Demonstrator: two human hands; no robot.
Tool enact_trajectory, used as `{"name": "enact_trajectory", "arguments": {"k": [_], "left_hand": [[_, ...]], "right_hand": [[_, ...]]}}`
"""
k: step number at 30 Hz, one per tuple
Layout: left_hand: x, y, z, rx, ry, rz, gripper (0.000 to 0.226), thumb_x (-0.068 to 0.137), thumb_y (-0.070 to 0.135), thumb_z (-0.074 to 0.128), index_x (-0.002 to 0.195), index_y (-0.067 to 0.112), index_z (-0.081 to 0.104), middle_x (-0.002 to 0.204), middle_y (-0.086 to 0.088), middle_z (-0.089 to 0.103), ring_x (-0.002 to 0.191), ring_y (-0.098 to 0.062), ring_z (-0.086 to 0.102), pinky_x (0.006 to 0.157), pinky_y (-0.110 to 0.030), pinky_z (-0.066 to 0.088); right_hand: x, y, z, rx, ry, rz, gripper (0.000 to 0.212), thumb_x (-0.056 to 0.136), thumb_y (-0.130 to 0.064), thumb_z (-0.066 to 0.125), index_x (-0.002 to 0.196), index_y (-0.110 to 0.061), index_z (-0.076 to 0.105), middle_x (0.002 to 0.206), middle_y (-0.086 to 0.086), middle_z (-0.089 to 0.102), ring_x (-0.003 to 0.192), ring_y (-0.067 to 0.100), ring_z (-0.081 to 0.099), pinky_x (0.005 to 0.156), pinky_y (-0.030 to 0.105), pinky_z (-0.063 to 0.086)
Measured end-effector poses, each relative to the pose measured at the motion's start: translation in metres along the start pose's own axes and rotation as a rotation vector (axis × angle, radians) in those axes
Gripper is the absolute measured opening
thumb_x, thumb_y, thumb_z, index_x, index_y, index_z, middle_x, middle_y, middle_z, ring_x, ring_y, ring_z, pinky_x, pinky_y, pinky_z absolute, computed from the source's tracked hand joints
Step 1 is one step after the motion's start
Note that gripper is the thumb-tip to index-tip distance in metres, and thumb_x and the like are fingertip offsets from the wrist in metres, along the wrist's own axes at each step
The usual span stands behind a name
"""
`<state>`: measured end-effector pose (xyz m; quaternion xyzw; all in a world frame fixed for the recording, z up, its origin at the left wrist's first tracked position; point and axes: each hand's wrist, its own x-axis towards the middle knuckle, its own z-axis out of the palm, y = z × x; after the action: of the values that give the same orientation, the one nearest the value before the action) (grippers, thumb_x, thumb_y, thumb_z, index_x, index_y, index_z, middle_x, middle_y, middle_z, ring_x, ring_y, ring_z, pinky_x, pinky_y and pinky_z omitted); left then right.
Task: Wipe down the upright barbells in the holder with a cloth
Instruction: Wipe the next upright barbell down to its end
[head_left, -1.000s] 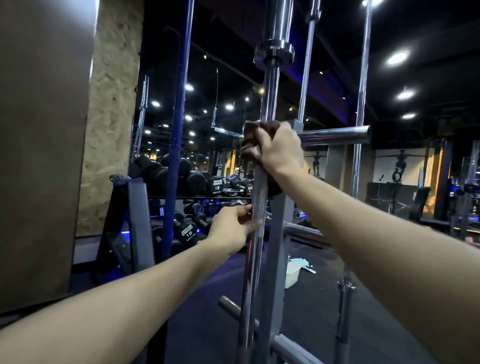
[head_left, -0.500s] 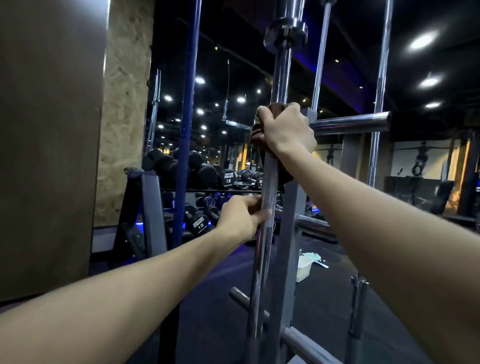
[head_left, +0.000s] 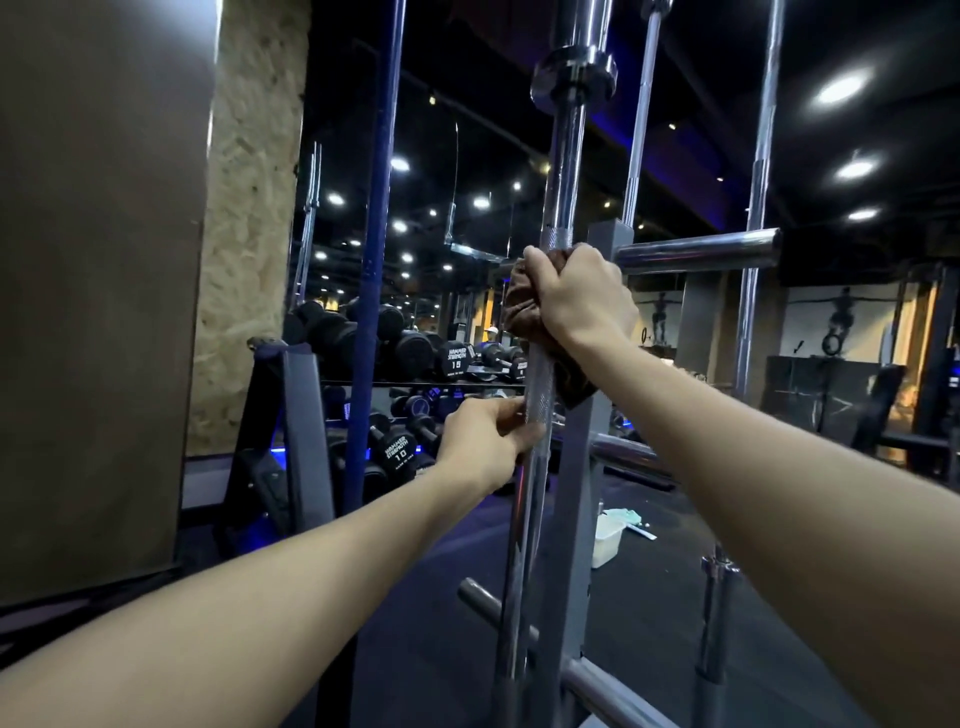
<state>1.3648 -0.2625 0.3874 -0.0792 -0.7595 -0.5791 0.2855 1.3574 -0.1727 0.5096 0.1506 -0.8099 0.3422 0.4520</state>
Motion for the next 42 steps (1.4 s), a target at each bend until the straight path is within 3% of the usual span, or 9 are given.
{"name": "enact_trajectory", "arguments": {"k": [3, 8, 12, 18, 22, 25, 32, 38, 42], "left_hand": [[0.002, -0.004, 0.001, -0.006, 0.003, -0.004, 0.028, 0.083, 0.015, 0.072, 0.112, 0.016, 0.070, 0.098, -0.003, 0.073, 0.092, -0.021, 0.069, 0.089, -0.038, 0.054], [0.000, -0.003, -0.001, 0.004, 0.013, -0.017, 0.025, 0.085, 0.007, 0.068, 0.106, 0.019, 0.072, 0.096, 0.000, 0.073, 0.092, -0.018, 0.068, 0.085, -0.040, 0.056], [-0.005, 0.003, -0.001, 0.016, -0.010, 0.010, 0.030, 0.083, 0.013, 0.071, 0.113, 0.016, 0.069, 0.098, -0.002, 0.073, 0.094, -0.017, 0.068, 0.092, -0.036, 0.053], [0.000, -0.004, 0.001, 0.039, -0.028, 0.017, 0.036, 0.084, 0.018, 0.070, 0.120, 0.018, 0.066, 0.103, -0.001, 0.073, 0.096, -0.017, 0.067, 0.094, -0.035, 0.051], [0.000, -0.007, -0.001, 0.007, -0.006, 0.001, 0.018, 0.086, 0.011, 0.066, 0.099, 0.022, 0.073, 0.093, -0.002, 0.074, 0.091, -0.022, 0.069, 0.087, -0.042, 0.055], [-0.005, -0.006, -0.004, -0.020, -0.028, -0.009, 0.016, 0.084, 0.013, 0.067, 0.086, 0.027, 0.074, 0.092, -0.003, 0.074, 0.095, -0.025, 0.069, 0.087, -0.046, 0.055], [-0.007, -0.002, -0.005, -0.060, -0.064, -0.018, 0.029, 0.086, 0.009, 0.068, 0.115, 0.013, 0.068, 0.100, -0.006, 0.073, 0.096, -0.023, 0.068, 0.089, -0.040, 0.055], [-0.009, -0.005, -0.003, -0.030, 0.034, -0.021, 0.009, 0.083, 0.013, 0.072, 0.091, 0.017, 0.075, 0.085, -0.008, 0.074, 0.083, -0.026, 0.070, 0.079, -0.038, 0.058], [-0.024, -0.008, -0.002, 0.111, 0.082, 0.013, 0.007, 0.082, 0.012, 0.072, 0.086, 0.008, 0.075, 0.068, -0.016, 0.063, 0.066, -0.010, 0.048, 0.061, -0.028, 0.044]], "right_hand": [[-0.012, 0.010, 0.011, 0.083, 0.076, -0.003, 0.052, 0.093, -0.057, 0.044, 0.117, -0.011, 0.053, 0.108, 0.005, 0.061, 0.101, 0.026, 0.057, 0.071, 0.031, 0.034], [-0.030, 0.020, 0.012, 0.052, 0.005, -0.044, 0.054, 0.093, -0.056, 0.046, 0.116, -0.009, 0.053, 0.112, 0.009, 0.059, 0.103, 0.027, 0.056, 0.075, 0.032, 0.038], [-0.005, 0.001, -0.011, 0.001, 0.024, -0.062, 0.046, 0.094, -0.053, 0.046, 0.105, -0.010, 0.057, 0.098, 0.004, 0.054, 0.085, 0.020, 0.048, 0.057, 0.024, 0.030], [0.008, -0.005, -0.010, 0.053, 0.032, -0.033, 0.048, 0.095, -0.052, 0.046, 0.113, -0.008, 0.053, 0.093, 0.000, 0.048, 0.081, 0.019, 0.048, 0.056, 0.023, 0.031], [-0.030, 0.021, 0.016, 0.074, -0.035, -0.040, 0.052, 0.093, -0.053, 0.047, 0.115, -0.006, 0.051, 0.100, 0.006, 0.056, 0.094, 0.025, 0.056, 0.077, 0.035, 0.045], [-0.041, 0.025, 0.016, 0.034, -0.067, -0.042, 0.052, 0.092, -0.055, 0.047, 0.113, -0.008, 0.054, 0.112, 0.009, 0.060, 0.105, 0.029, 0.055, 0.080, 0.035, 0.040], [0.001, 0.001, -0.004, -0.020, -0.020, -0.059, 0.048, 0.092, -0.056, 0.048, 0.106, -0.011, 0.056, 0.101, 0.004, 0.056, 0.084, 0.023, 0.048, 0.072, 0.032, 0.036], [-0.038, 0.027, 0.021, 0.068, -0.061, -0.018, 0.050, 0.091, -0.054, 0.049, 0.119, -0.012, 0.052, 0.118, 0.008, 0.058, 0.111, 0.027, 0.053, 0.083, 0.035, 0.040], [-0.065, 0.041, 0.023, -0.015, -0.139, -0.025, 0.047, 0.091, -0.055, 0.049, 0.109, -0.013, 0.058, 0.115, 0.007, 0.059, 0.109, 0.027, 0.055, 0.077, 0.033, 0.038]]}}
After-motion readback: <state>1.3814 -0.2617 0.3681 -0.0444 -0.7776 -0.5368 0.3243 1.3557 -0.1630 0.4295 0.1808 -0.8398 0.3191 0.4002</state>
